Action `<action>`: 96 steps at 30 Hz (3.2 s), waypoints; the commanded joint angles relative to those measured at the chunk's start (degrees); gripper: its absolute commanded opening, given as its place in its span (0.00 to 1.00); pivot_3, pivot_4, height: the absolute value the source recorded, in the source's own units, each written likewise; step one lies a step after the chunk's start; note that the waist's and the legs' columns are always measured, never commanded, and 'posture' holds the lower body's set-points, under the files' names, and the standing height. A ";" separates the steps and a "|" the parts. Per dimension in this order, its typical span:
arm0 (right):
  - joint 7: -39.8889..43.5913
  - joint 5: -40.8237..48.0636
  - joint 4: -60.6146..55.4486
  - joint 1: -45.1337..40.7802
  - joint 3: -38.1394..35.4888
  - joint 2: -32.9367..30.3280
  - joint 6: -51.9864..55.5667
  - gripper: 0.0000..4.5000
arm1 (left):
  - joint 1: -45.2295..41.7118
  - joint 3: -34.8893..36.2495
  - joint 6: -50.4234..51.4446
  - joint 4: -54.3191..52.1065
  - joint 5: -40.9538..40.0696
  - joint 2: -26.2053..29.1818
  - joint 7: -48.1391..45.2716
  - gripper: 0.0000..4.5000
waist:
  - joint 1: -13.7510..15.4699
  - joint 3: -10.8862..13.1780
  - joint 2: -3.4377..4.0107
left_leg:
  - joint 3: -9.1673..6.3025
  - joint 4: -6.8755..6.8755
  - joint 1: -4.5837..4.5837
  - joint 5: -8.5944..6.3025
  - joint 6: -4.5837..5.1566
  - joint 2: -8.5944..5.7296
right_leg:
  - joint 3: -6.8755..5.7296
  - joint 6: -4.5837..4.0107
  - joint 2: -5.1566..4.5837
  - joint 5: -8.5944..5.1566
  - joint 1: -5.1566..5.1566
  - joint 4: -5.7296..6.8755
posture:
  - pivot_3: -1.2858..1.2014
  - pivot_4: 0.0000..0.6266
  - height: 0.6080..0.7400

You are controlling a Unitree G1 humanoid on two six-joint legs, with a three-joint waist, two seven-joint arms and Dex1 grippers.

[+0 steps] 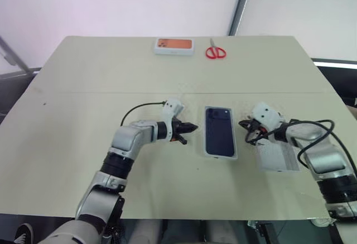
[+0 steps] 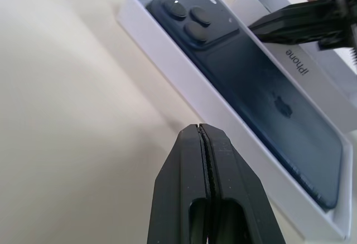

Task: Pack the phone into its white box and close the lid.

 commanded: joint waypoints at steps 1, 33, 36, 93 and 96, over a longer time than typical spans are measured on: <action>1.54 2.38 -5.61 4.34 -3.75 -2.56 1.63 0.00 | 0.25 3.39 -2.29 -2.96 -1.66 3.58 -3.37 0.01 | -0.03 0.00 0.00 | 0.00 0.00 0.00 0.00 0.00 0.00 | 0.00 0.00 0.00 0.00 0.00 0.00 | 0.52 0.24 1.00; -18.36 19.14 -32.50 0.99 -15.91 0.25 66.99 0.99 | 4.56 7.37 -20.62 -3.40 -3.93 20.08 -27.91 0.99 | -0.39 0.03 0.07 | 0.06 -0.13 -0.17 -0.01 0.03 0.09 | 0.14 -0.04 -0.12 0.00 -0.32 0.01 | 0.52 0.24 1.00; -20.15 20.68 -32.76 -0.11 -16.26 0.07 67.69 0.99 | 4.61 7.15 -20.10 -3.44 -4.11 19.73 -27.93 0.99 | -0.35 0.03 0.07 | 0.09 -0.16 -0.16 -0.01 0.03 0.07 | 0.15 -0.04 -0.13 0.00 -0.33 0.02 | 0.52 0.24 1.00; -95.50 102.43 -12.98 -4.57 -3.22 -12.55 26.98 0.01 | 7.42 7.62 -16.30 -7.65 -4.84 15.56 -17.41 1.00 | -1.71 0.08 0.02 | 0.20 -0.17 -0.09 0.02 0.14 0.14 | 0.21 -0.03 0.06 0.00 -0.20 0.01 | 0.52 0.24 1.00; -87.48 102.74 -10.33 -10.78 -7.90 -5.18 22.04 0.01 | 6.88 8.77 -15.87 -6.72 -5.58 15.59 -17.30 1.00 | -1.82 0.16 0.14 | 0.28 -0.15 -0.09 0.02 0.14 0.16 | 0.29 -0.03 0.11 0.01 -0.26 0.05 | 0.52 0.24 1.00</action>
